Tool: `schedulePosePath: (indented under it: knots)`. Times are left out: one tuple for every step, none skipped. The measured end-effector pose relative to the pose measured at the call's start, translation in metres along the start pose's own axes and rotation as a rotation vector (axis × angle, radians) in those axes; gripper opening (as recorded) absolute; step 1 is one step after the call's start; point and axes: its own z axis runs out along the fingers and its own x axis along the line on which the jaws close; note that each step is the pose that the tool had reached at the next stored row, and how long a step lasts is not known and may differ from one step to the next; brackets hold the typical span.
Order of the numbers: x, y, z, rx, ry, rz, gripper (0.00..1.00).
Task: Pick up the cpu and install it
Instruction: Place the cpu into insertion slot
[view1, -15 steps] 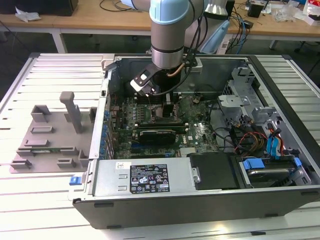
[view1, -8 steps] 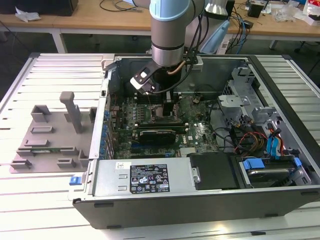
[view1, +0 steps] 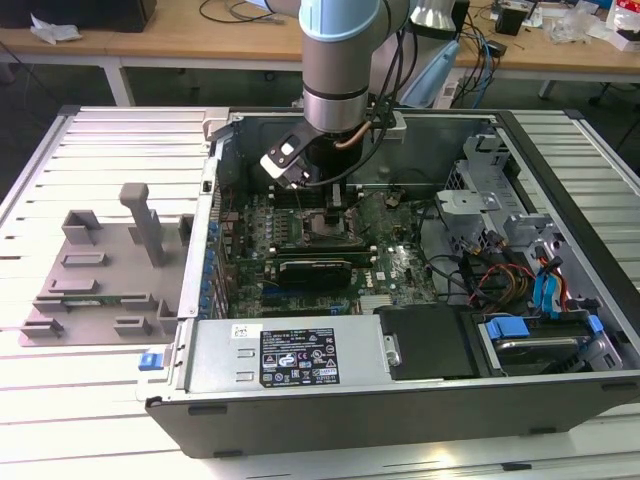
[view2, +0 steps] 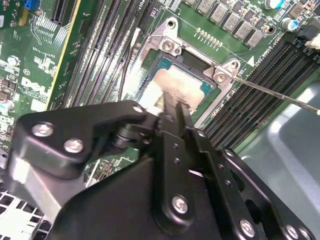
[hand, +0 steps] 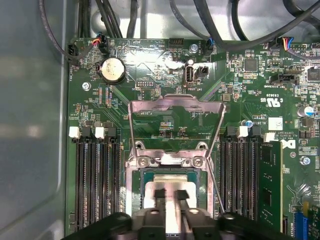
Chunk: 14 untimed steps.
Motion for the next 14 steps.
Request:
schedulePosePath:
  knots:
    - [0.0000,0.0000,-0.0001,0.0000,0.0000,0.000,0.11]
    - [0.0000,0.0000,-0.0002,0.0000,0.0000,0.000,0.11]
    - [0.0000,0.0000,-0.0003,0.0000,0.0000,0.000,0.11]
    - [0.0000,0.0000,-0.0004,0.0001,0.0000,0.000,0.11]
    - [0.0000,-0.0007,-0.0003,0.0000,-0.0001,0.000,0.11]
    - [0.0000,-0.0038,0.0011,0.0002,-0.0002,0.000,0.11]
    - [0.0001,-0.0049,0.0024,0.0001,-0.0001,0.000,0.11]
    - [0.0000,-0.0050,0.0026,0.0002,-0.0003,0.000,0.11]
    - [0.0001,-0.0050,0.0026,0.0003,-0.0003,0.000,0.11]
    - [0.0001,-0.0050,0.0028,0.0001,-0.0001,0.000,0.11]
    - [0.0002,-0.0050,0.0045,-0.0001,0.0001,0.001,0.11]
    - [0.0001,-0.0052,0.0059,0.0002,-0.0003,0.004,0.11]
    - [0.0001,-0.0052,0.0064,0.0005,-0.0010,0.012,0.11]
    - [0.0001,-0.0052,0.0067,0.0007,-0.0014,0.018,0.11]
